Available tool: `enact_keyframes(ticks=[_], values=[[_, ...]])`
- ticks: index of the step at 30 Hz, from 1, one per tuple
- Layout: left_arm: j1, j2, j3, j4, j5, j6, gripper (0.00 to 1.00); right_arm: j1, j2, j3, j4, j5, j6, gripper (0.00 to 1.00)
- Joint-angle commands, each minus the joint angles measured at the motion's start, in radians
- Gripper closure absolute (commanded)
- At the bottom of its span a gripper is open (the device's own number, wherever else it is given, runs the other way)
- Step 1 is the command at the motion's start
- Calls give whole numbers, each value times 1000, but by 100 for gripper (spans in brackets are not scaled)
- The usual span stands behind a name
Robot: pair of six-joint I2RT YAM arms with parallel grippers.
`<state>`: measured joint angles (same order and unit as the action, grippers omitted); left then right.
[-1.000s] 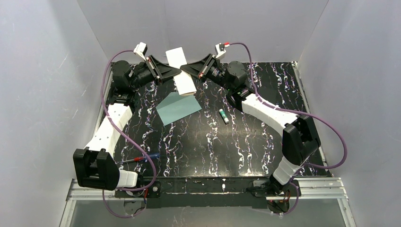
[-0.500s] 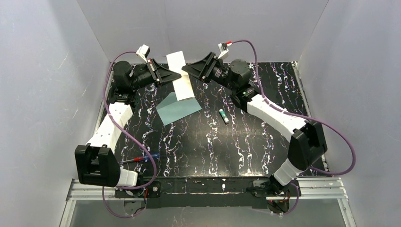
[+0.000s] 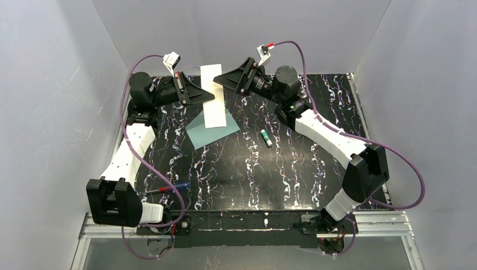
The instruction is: Place the letter into the envelope and seal it
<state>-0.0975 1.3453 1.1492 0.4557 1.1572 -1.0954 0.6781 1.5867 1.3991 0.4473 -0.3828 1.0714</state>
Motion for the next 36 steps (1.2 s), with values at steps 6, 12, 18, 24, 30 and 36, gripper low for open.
enact_keyframes(ticks=[6,12,18,24,30,36], values=[[-2,-97,30,25,89,52,100,6,107,75,431,-142,262,50],[-7,-120,21,25,102,55,89,6,112,95,393,-83,246,87],[-7,-128,-29,25,91,32,78,6,60,96,285,29,96,99],[-8,-156,-104,26,91,22,85,6,61,131,251,60,7,99],[-8,-186,-149,26,143,23,100,4,57,139,243,74,-34,96],[-8,-197,-136,27,105,36,100,8,51,92,242,9,0,45]])
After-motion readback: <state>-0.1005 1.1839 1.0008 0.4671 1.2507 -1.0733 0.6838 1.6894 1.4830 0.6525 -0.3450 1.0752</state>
